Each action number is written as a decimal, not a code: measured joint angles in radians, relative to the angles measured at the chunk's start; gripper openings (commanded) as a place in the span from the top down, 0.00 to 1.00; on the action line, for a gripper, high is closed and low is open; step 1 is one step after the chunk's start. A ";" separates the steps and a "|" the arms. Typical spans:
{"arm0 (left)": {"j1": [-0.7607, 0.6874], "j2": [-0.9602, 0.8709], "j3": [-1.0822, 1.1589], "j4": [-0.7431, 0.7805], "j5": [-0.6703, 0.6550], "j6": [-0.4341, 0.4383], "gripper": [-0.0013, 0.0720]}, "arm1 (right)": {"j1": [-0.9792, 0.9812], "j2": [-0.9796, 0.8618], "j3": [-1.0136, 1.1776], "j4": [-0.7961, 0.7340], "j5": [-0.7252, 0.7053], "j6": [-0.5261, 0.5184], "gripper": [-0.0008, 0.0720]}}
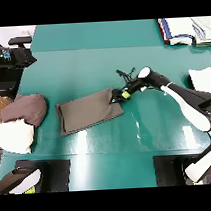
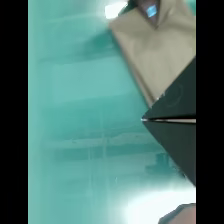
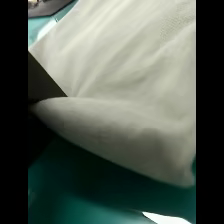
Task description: Fold the shirts.
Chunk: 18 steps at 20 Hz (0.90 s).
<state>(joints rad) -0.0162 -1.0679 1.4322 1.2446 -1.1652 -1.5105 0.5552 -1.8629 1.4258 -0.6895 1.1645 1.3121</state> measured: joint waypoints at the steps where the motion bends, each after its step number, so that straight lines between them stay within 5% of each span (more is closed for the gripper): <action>1: -0.018 0.000 -0.002 -0.002 0.000 0.000 0.95 | 0.007 -0.005 0.032 -0.011 -0.006 0.000 0.97; 7: -0.141 0.000 -0.010 0.001 0.005 -0.001 0.95 | -0.158 0.109 0.123 -0.172 0.005 0.056 0.97; 18: -0.278 0.000 -0.011 -0.012 0.089 -0.031 0.95 | -0.920 0.399 0.138 -0.299 0.013 0.103 0.97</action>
<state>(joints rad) -0.2947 -1.0676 1.4212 1.2324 -1.0760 -1.5410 -0.3645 -1.4643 1.5642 -0.9886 1.1774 1.4151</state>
